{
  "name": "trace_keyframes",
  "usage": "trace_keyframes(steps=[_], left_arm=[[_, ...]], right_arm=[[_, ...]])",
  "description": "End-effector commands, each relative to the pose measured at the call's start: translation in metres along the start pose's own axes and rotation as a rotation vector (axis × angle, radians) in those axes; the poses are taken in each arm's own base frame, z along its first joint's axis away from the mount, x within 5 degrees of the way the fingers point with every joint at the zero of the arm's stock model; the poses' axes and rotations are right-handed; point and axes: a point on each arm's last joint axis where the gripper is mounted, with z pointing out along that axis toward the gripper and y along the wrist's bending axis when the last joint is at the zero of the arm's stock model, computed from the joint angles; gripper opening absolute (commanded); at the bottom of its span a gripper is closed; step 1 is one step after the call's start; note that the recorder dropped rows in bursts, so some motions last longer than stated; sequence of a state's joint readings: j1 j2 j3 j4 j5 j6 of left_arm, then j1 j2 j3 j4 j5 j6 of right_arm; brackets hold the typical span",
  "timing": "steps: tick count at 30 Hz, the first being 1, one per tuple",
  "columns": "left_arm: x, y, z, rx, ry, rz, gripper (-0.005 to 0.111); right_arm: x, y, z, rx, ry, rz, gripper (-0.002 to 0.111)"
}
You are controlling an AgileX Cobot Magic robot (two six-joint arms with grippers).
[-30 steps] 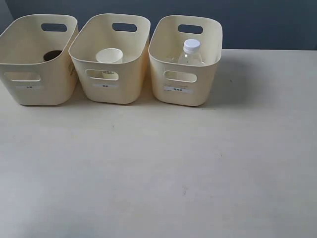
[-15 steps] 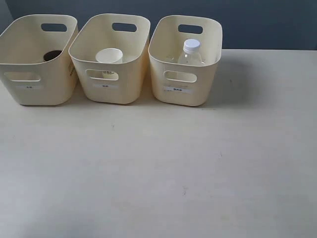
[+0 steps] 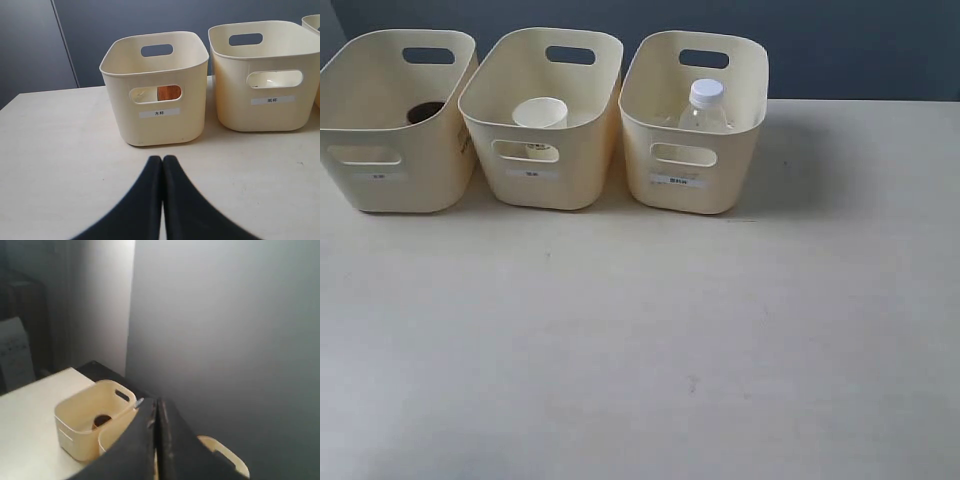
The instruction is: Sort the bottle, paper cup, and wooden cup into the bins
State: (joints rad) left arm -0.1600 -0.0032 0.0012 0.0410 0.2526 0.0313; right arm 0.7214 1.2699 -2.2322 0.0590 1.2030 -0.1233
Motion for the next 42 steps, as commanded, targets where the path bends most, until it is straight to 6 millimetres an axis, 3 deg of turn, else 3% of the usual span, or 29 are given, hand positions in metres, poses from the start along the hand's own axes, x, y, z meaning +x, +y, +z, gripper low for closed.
trace_keyframes(steps=[1, 6, 13, 18, 28, 36, 42], left_arm=[[-0.002, 0.0, 0.0, 0.002, -0.012, -0.001, 0.0], [-0.002, 0.0, 0.0, 0.002, -0.012, -0.001, 0.0], [-0.002, 0.0, 0.0, 0.002, -0.012, -0.001, 0.0], [-0.002, 0.0, 0.0, 0.002, -0.012, -0.001, 0.0], [-0.002, 0.0, 0.0, 0.002, -0.012, -0.001, 0.0], [-0.002, 0.0, 0.0, 0.002, -0.012, -0.001, 0.0], [-0.002, 0.0, 0.0, 0.002, -0.012, -0.001, 0.0]], right_arm=[[0.043, -0.015, 0.005, 0.086, 0.012, -0.021, -0.001], [0.131, -0.033, 0.013, 0.255, -0.014, 0.016, -0.001], [0.255, -0.033, -0.008, 0.495, -0.03, 0.084, -0.001], [0.311, -0.018, -0.018, 0.522, 0.021, 0.038, -0.001], [0.343, 0.012, -0.046, 0.54, -0.098, -0.021, -0.001], [0.368, 0.007, -0.059, 0.716, -0.131, 0.023, -0.001], [0.395, 0.008, -0.051, 0.708, -0.15, 0.016, -0.001]])
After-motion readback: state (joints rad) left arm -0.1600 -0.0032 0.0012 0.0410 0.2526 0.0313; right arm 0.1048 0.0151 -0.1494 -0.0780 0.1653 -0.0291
